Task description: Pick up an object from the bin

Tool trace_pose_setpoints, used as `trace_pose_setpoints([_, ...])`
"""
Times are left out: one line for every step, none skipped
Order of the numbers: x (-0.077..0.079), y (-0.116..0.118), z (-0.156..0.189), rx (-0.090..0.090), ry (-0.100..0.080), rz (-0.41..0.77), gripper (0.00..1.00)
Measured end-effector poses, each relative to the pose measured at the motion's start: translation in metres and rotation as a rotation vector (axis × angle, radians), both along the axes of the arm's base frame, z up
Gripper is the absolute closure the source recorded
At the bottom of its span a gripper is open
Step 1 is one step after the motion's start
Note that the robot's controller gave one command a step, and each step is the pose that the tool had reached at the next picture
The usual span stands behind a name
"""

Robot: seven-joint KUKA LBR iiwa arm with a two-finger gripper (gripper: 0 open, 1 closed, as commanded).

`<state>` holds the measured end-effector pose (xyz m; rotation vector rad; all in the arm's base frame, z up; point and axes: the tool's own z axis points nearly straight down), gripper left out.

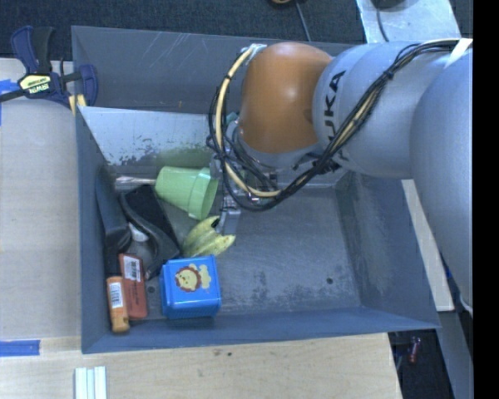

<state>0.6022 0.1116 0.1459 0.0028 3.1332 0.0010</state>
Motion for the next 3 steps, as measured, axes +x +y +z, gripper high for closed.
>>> trace_pose_setpoints([-0.003, 0.016, -0.026, 0.001, 0.0, -0.174, 0.0])
trace_pose_setpoints([-0.016, 0.036, -0.032, 0.002, -0.005, -0.293, 0.0])
trace_pose_setpoints([-0.004, 0.043, -0.006, 0.007, -0.008, -0.565, 0.0])
